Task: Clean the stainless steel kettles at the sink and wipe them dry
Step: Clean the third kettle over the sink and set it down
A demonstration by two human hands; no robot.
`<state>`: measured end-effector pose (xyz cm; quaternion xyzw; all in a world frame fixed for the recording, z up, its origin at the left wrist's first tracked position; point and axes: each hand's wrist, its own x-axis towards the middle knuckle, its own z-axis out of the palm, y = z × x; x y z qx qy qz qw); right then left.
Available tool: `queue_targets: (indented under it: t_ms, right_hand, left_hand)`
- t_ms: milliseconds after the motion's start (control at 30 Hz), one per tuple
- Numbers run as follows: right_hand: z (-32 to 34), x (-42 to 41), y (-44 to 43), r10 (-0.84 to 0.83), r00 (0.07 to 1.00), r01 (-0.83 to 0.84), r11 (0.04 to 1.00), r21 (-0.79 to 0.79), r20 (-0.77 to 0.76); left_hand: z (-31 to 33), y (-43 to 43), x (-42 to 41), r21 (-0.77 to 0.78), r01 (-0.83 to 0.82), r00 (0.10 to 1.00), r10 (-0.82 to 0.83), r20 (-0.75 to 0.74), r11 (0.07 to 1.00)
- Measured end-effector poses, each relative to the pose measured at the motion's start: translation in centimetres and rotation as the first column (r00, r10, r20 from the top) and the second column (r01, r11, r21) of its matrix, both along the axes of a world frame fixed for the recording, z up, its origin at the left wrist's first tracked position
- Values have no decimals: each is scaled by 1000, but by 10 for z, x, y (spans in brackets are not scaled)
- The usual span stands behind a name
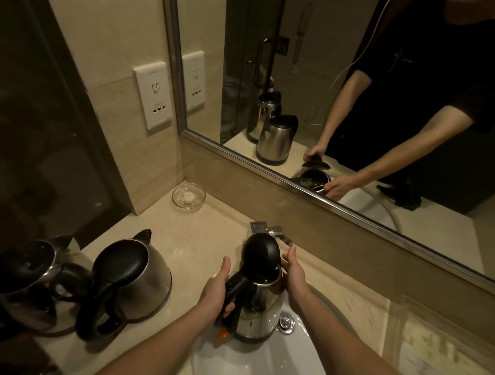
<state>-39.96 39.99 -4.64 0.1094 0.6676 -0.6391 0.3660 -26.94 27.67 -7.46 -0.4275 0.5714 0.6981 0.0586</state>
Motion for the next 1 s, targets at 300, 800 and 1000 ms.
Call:
queue_targets:
  t_ms: [300, 800, 1000]
  right_hand:
    - [1, -1, 1, 2, 1000, -2, 1000, -5, -9]
    - [-3, -6, 3, 11, 1000, -11, 1000, -4, 17]
    - [-4, -4, 1, 19, 1000, -19, 1000, 6, 7]
  left_hand:
    - [-1, 1, -2, 8, 5, 1000, -5, -3, 1000]
    - [-4, 2, -5, 35, -6, 1000, 6, -11, 999]
    - [-7, -1, -4, 26, -8, 1000, 8, 3, 1000]
